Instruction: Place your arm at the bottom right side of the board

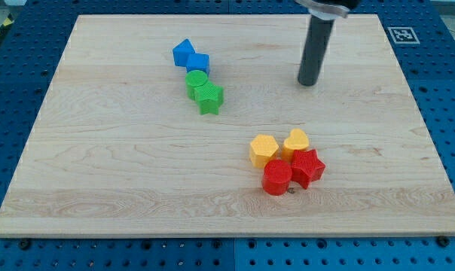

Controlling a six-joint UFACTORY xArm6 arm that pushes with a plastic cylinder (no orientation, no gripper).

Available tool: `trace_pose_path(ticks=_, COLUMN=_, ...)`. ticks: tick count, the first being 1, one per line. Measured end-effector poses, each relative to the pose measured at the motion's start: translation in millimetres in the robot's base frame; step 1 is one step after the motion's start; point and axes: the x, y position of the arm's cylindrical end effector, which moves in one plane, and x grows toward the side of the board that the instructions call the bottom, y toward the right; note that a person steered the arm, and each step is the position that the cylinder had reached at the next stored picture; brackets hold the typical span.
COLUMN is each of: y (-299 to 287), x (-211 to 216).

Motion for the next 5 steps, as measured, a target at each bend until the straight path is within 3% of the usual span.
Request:
trace_pose_path(ticks=3, y=19.3, x=90.5)
trace_pose_path(ticks=5, y=24.2, x=92.2)
